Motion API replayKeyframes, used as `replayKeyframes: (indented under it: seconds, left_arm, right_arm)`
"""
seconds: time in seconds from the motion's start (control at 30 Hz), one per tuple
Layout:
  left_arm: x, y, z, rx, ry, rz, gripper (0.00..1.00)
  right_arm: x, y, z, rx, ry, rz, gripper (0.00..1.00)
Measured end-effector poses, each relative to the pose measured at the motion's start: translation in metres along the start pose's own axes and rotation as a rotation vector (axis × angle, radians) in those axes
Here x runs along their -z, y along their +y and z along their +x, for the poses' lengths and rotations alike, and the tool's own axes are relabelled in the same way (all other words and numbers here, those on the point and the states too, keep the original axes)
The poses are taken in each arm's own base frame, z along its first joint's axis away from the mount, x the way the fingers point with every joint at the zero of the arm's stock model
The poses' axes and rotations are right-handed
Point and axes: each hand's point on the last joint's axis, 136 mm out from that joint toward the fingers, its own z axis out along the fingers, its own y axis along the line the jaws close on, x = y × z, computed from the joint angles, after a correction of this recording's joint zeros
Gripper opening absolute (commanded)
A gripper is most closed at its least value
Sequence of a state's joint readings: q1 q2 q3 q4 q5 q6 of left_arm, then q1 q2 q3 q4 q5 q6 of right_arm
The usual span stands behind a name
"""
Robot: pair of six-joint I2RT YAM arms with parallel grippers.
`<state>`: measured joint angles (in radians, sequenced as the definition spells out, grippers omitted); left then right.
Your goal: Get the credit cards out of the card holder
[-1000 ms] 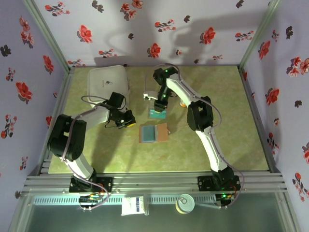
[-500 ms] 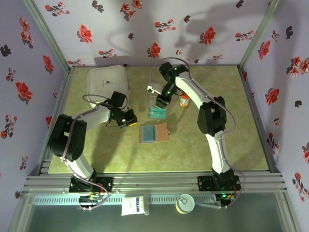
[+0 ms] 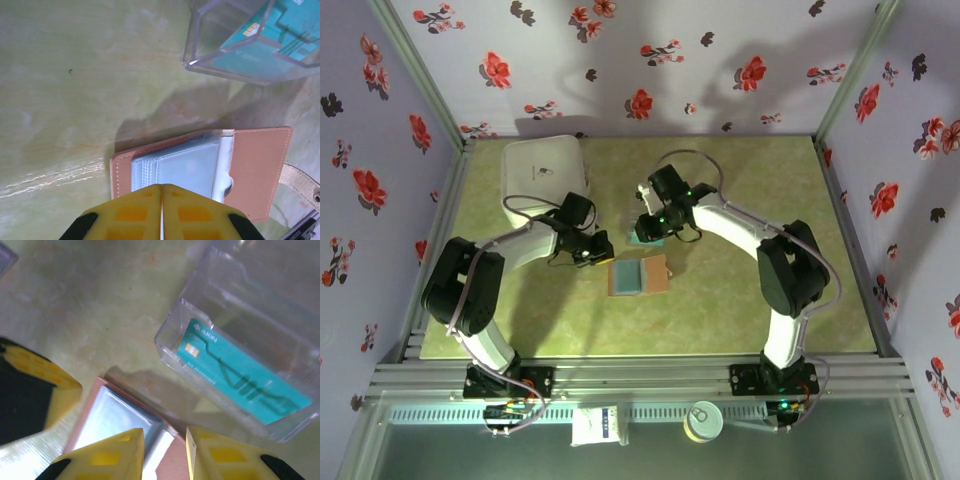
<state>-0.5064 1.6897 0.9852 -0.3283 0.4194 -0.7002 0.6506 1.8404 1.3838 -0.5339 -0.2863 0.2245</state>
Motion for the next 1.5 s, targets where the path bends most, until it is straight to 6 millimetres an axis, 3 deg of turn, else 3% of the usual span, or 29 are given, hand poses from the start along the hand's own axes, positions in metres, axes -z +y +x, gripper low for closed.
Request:
replayKeyframes:
  seconds: [0.33, 0.6, 0.9, 1.5]
  left_arm:
    - [-0.008, 0.008, 0.014, -0.007, 0.022, -0.032, 0.06]
    - [-0.017, 0.022, 0.03, 0.005, 0.061, -0.073, 0.04]
    - [-0.021, 0.027, 0.03, 0.009, 0.064, -0.09, 0.04]
    - [-0.021, 0.027, 0.026, 0.007, 0.054, -0.101, 0.04]
  right_arm:
    - [-0.015, 0.036, 0.038, -0.225, -0.002, -0.002, 0.28]
    - [-0.019, 0.033, 0.046, -0.339, 0.009, 0.01, 0.31]
    - [-0.026, 0.043, 0.051, -0.409, 0.024, -0.074, 0.43]
    - [-0.051, 0.045, 0.066, -0.464, 0.085, -0.127, 0.32]
